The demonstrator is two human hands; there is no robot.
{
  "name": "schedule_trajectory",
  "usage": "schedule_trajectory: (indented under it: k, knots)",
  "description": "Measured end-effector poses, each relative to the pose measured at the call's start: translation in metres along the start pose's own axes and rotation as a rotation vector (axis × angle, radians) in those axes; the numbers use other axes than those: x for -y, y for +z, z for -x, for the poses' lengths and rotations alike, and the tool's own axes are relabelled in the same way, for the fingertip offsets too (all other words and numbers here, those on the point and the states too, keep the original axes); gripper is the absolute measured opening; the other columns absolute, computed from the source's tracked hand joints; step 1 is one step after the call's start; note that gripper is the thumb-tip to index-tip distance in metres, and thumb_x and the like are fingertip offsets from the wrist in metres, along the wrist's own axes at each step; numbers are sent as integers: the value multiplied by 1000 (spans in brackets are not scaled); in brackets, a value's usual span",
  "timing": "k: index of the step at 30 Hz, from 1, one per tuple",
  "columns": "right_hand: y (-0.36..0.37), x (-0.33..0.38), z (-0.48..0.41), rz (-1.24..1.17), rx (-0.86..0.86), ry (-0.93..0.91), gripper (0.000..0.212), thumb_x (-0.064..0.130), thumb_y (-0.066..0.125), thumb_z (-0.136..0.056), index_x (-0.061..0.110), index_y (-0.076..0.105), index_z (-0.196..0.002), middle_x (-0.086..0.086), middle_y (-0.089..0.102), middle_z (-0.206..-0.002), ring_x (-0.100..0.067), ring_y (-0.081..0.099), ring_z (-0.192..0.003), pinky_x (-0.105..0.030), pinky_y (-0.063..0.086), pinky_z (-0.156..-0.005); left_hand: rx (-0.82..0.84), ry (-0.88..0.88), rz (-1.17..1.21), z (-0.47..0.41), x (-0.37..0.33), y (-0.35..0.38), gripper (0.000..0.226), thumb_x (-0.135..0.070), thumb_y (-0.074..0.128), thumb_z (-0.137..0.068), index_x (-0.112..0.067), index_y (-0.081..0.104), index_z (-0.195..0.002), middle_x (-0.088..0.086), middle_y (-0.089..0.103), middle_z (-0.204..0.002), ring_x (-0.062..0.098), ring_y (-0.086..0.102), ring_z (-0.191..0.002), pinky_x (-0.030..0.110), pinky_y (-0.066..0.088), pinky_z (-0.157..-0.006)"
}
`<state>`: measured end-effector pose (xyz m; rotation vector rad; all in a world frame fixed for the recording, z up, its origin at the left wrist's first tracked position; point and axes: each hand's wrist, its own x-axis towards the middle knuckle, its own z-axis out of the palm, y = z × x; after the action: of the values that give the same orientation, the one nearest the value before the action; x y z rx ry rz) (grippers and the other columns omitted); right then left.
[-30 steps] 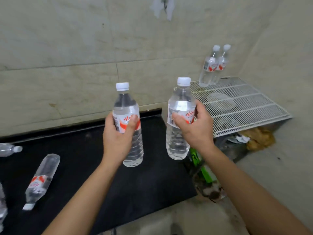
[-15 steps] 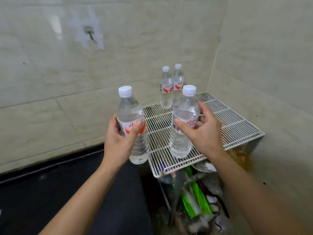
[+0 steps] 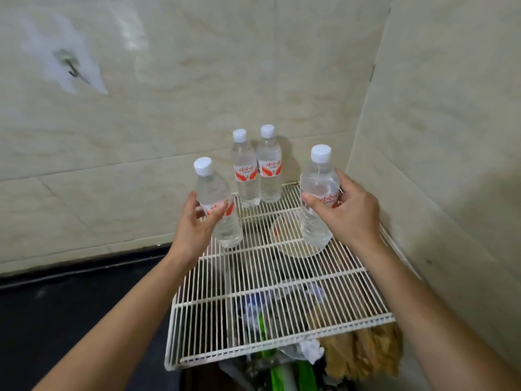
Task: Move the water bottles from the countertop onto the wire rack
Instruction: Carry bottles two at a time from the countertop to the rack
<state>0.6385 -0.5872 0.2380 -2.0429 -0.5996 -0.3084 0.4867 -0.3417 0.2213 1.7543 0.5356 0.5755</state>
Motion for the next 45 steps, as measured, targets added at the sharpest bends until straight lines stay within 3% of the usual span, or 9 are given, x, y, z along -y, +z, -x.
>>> schedule_trajectory:
  k: [7,14,19,24,33,36,38,41,45]
  knots:
    - [34,-24,-56,-6,-26,41,70,72,72,-72,29,63,-126,10,73,-110,-13,68,-101,-33,55,-87,-81,-22,101,-60,4,12,46,-32,70,-91,-29,53,-133,-8,68,-119,18,65,-113,50,55,-97]
    - [84,-30,-104,-25,7,63,81,74,75,-65,27,61,-129,6,73,-114,-17,69,-103,-41,58,-88,-29,30,48,-106,17,18,52,-23,66,-95,-33,46,-142,-18,68,-112,0,63,-105,24,53,-80]
    - [109,-36,-117,-63,105,131,99,72,79,-65,34,41,-148,4,66,-133,-19,65,-117,-47,55,-99,-9,38,37,-122,28,15,58,-26,67,-95,-50,39,-140,-20,65,-117,-3,63,-107,25,52,-86]
    - [115,-47,-106,-129,253,158,125,12,91,-71,37,8,-160,1,47,-154,-22,48,-140,-54,43,-112,101,-29,-23,-130,40,7,93,-12,74,-88,-48,20,-153,-15,54,-141,12,58,-123,45,50,-103]
    - [124,-54,-107,-77,228,178,127,20,91,-73,45,-1,-157,0,43,-158,-25,45,-143,-58,40,-113,83,-11,-80,-130,45,12,89,-20,73,-90,-44,17,-155,-10,48,-149,13,50,-129,47,45,-109]
    - [122,-46,-97,27,194,172,136,22,90,-74,39,-17,-156,-9,12,-170,-32,20,-154,-61,25,-121,31,26,-273,-123,37,3,94,-31,72,-90,-31,9,-159,-1,31,-162,15,31,-145,42,31,-118]
    - [114,-31,-90,122,47,43,119,18,79,-83,24,-11,-160,-13,-3,-170,-32,2,-157,-59,15,-125,-86,88,-458,-111,25,-13,88,-41,64,-94,-21,10,-160,6,18,-166,21,15,-153,46,22,-123]
    - [106,2,-81,230,-157,-309,85,22,63,-92,11,13,-160,-21,6,-168,-37,9,-156,-55,17,-124,-280,369,-732,-75,11,-49,63,-42,47,-102,-12,30,-156,18,23,-163,33,18,-152,52,24,-121]
    - [142,49,-71,148,-99,-543,76,32,57,-94,10,21,-157,-26,17,-165,-42,16,-154,-53,14,-125,-415,459,-1049,-21,9,-112,59,-41,43,-102,-9,38,-151,24,29,-160,40,23,-150,58,29,-116]
